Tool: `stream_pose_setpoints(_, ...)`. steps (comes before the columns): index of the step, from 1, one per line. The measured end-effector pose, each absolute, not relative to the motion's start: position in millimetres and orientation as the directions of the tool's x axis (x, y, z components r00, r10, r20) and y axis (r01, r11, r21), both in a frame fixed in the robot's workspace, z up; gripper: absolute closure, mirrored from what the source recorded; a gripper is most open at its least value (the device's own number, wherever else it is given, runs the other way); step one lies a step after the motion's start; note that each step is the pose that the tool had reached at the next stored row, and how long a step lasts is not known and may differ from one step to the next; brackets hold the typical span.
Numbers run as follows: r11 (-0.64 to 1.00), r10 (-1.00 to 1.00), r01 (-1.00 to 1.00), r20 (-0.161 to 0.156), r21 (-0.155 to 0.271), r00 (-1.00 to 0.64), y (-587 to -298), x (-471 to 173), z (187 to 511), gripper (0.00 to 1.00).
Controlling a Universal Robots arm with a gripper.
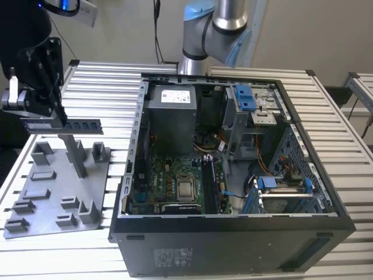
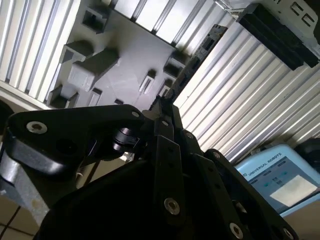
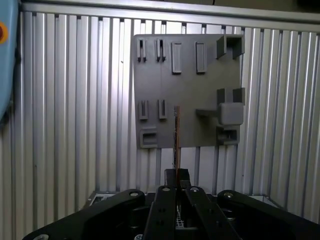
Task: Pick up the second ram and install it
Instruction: 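Pick up the second ram and move it above second insertion slot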
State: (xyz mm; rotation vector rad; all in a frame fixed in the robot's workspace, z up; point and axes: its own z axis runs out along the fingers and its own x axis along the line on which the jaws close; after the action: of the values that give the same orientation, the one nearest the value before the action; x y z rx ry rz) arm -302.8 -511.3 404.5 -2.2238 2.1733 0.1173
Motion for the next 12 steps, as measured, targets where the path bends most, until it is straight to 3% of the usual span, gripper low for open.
stream_pose_setpoints(12, -0.025, -0.997, -0.999, -0.075, 0.028, 0.023, -511, -269, 404, 0.86)
